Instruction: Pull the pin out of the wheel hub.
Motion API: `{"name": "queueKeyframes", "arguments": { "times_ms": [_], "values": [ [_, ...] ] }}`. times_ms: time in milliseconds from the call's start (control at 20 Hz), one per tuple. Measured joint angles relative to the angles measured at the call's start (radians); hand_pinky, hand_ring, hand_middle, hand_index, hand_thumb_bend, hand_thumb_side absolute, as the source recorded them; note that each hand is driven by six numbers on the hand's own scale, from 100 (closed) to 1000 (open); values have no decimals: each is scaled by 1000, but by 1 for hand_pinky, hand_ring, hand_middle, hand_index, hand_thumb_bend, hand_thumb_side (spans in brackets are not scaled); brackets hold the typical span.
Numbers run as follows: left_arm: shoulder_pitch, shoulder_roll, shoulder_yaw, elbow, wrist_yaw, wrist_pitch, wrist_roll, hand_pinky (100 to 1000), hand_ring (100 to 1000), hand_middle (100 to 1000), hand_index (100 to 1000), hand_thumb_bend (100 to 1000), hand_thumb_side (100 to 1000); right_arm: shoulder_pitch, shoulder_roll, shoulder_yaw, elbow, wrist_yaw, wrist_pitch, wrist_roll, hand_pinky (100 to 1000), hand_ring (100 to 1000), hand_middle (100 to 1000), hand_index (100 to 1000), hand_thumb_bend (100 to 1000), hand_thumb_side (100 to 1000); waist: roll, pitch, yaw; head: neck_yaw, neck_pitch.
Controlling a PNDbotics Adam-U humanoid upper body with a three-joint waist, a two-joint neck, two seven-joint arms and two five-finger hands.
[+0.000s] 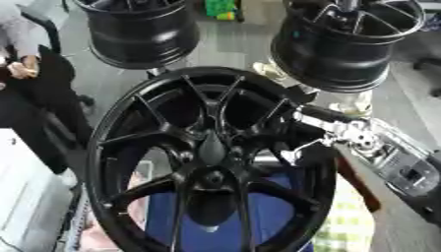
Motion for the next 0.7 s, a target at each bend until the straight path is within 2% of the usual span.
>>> {"name": "queueKeyframes", "arguments": {
  "times_ms": [250,350,400,450,500,550,600,700],
  "values": [
    [33,0,10,-20,30,-36,6,750,459,225,410,268,100,-3,1,3,-1,0,1,1,806,694,612,710,100,187,-3,1,-4,6,-1],
    [36,0,10,-18,30,-42,4,760,495,282,473,262,100,-3,1,3,-2,0,1,1,806,694,612,710,100,187,-3,2,-4,6,-5],
    [38,0,10,-15,30,-46,2,832,711,550,724,259,100,-3,1,3,-3,0,1,0,806,694,612,710,100,187,-3,2,-5,6,-7],
    [41,0,10,-14,29,-50,-1,844,742,587,756,274,100,-3,1,3,-3,0,1,0,806,694,612,710,100,187,-4,2,-5,6,-8],
    [43,0,10,-14,25,-57,-3,931,924,849,940,376,379,-3,1,3,-3,-1,2,0,805,694,612,710,100,190,-4,3,-5,6,-8],
    [44,0,10,-13,17,-64,-4,937,936,864,952,380,385,-3,1,3,-3,-1,2,0,805,694,612,710,100,190,-5,3,-5,6,-8],
    [44,0,11,-10,5,-70,-3,953,979,926,1000,428,451,-3,1,3,-3,-1,2,-1,805,694,612,710,100,192,-5,3,-5,6,-8],
    [44,0,13,-1,-21,-78,10,940,970,916,1000,430,487,-3,1,3,-3,-3,3,-2,805,694,612,710,100,192,-5,4,-5,7,-8]
  ]
}}
